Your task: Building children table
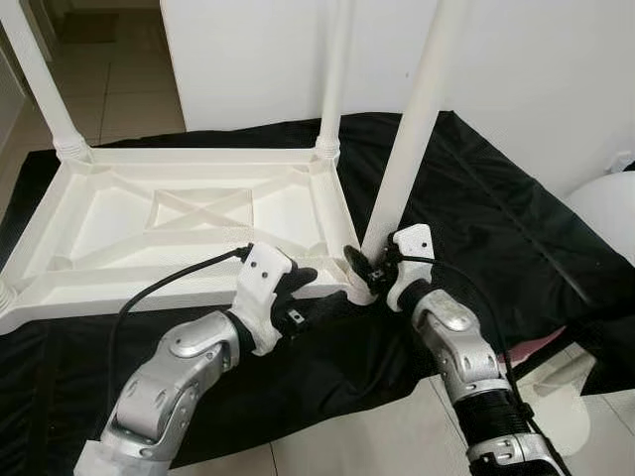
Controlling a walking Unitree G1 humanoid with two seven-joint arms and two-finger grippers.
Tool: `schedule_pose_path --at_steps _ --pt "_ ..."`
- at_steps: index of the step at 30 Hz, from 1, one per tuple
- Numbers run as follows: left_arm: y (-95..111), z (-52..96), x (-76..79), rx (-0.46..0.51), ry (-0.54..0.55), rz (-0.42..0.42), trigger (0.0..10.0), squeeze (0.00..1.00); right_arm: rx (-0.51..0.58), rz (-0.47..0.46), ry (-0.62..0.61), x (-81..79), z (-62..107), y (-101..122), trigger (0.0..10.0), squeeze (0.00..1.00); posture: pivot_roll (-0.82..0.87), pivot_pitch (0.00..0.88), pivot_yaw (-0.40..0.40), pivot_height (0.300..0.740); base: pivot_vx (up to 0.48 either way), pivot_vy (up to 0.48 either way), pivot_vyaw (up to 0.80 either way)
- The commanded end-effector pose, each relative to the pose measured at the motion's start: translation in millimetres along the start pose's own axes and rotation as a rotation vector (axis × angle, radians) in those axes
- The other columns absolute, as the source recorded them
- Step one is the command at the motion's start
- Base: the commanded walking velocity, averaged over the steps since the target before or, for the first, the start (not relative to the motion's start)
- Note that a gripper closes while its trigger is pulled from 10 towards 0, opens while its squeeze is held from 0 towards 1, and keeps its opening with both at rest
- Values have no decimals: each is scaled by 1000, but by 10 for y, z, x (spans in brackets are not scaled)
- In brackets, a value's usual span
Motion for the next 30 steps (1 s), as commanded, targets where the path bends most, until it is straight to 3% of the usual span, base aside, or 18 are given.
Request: schedule_pose_path --at_steps 1,10,18,19,20,21,30 --pt "-67 5 -28 -23 24 -12 10000 0 -23 -19 -162 173 80 -37 10000 0 -13 4 -31 740 0 0 0" --pt "-111 11 -9 -36 9 -55 10000 0 -45 -69 -286 -34 188 -38 10000 0 -14 8 -26 740 0 0 0" --pt "-116 4 -7 -30 6 -56 10000 0 -12 -42 -294 26 218 87 10000 0 -23 12 -30 740 0 0 0" --pt "-114 0 -7 -28 6 -58 10000 0 7 -57 -260 43 210 109 10000 365 -21 12 -32 740 0 0 0" --pt "-112 -2 -7 -27 6 -61 10000 0 20 -67 -237 54 209 127 10000 365 -21 12 -32 740 0 0 0" --pt "-110 -5 -7 -25 6 -62 10000 0 29 -54 -218 86 203 140 10000 1000 -22 14 -34 740 0 0 0" --pt "-122 -6 14 -24 5 -60 10000 0 37 -20 -42 120 178 176 10000 1000 -20 20 -42 740 0 0 0"
Point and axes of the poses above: a point about 5 cm out from each wrist's last joint towards the gripper, its own z axis pointing back from the gripper into the wrist, its own y axis along the axis of the wrist's last joint, x = y × z, the point moved 4 cm from there along -z, pointing out of the wrist towards the gripper, and after that the axes turned 5 degrees about z, right-handed, at the moved point
